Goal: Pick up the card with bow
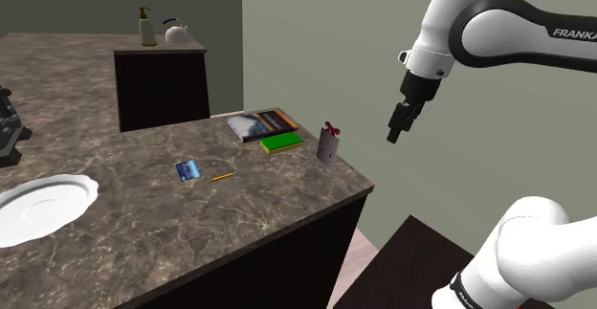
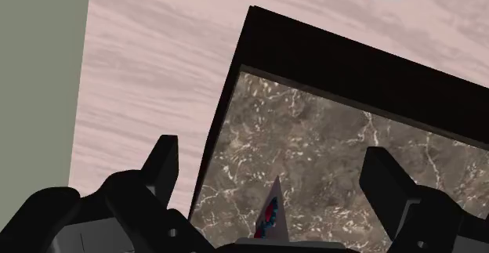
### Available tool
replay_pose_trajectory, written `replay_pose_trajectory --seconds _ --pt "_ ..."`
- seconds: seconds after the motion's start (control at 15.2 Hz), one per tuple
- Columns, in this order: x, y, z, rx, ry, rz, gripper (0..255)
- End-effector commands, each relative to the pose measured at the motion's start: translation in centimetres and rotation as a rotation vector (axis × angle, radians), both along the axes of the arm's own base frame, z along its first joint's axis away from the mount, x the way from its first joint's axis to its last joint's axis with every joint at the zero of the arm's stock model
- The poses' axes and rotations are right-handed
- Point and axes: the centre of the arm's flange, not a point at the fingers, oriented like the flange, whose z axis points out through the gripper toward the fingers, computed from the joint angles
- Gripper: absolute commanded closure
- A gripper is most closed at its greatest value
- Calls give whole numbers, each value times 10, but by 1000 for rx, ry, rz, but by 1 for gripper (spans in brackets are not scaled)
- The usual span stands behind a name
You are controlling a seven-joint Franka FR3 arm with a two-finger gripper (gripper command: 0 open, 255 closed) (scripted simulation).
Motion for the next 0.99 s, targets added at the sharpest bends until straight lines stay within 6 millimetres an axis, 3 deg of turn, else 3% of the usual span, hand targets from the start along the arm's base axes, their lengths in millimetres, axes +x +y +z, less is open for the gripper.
replay_pose_trajectory --seconds 0.0,0.4,0.86,0.92 --pt "0 0 0 0 0 0 0" --pt "18 38 -56 -21 -228 -206 0" --pt "64 74 -113 -46 -495 -447 0" --pt "64 74 -114 -46 -497 -449 0"
